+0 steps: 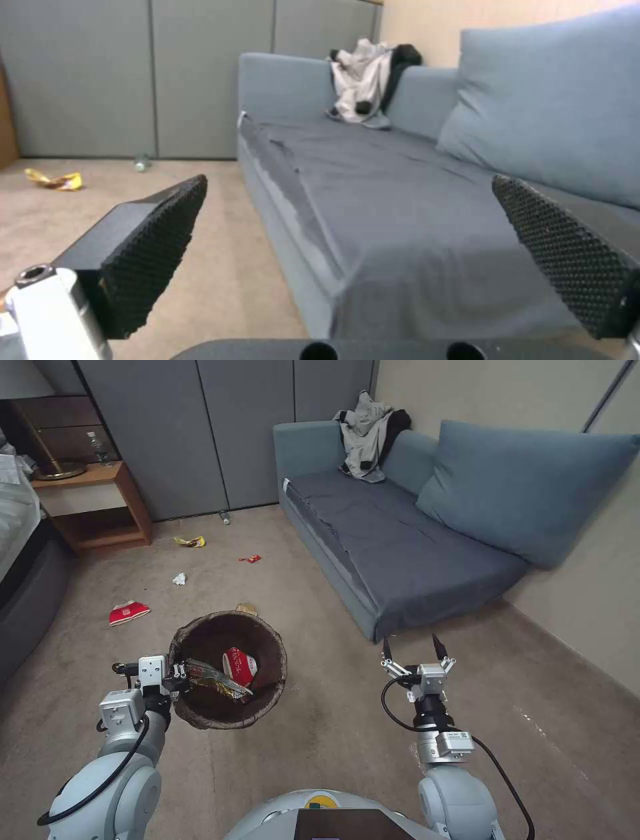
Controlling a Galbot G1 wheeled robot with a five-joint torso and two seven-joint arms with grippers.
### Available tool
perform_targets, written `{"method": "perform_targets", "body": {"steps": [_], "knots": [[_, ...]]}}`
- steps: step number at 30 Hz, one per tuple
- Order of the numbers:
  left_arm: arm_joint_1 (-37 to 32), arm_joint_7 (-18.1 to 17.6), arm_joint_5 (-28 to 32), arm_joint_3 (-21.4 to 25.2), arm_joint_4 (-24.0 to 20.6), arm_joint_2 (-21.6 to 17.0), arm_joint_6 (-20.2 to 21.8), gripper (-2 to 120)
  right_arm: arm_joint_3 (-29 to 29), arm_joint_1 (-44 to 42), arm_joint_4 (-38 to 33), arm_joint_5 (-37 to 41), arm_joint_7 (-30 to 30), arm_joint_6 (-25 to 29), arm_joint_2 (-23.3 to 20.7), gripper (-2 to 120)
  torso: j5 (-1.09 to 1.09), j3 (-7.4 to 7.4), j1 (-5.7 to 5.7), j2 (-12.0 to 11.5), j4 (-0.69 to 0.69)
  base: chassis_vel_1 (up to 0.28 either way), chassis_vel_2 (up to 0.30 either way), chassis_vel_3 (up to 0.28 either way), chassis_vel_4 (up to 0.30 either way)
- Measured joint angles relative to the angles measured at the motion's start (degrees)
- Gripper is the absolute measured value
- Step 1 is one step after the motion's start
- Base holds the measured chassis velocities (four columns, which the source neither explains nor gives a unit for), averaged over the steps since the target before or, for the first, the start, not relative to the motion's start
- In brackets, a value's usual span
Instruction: Pick up the trash bin, then pick up the garbage from the floor and place it into the trash bin.
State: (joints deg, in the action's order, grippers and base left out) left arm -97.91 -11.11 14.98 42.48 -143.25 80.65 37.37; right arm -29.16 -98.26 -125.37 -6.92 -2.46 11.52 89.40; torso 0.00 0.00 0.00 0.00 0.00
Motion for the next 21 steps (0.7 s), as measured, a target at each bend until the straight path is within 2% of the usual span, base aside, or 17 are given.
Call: {"method": "perform_targets", "body": {"steps": [21], "knots": [[0.1,0.0,0.0,0.0,0.1,0.2,-0.1,3,-0.1,0.0,0.2,0.2,-0.1,0.1,-0.1,100,0.00,0.00,0.00,0.0,0.00,0.057,0.059,0.055,0.058]]}}
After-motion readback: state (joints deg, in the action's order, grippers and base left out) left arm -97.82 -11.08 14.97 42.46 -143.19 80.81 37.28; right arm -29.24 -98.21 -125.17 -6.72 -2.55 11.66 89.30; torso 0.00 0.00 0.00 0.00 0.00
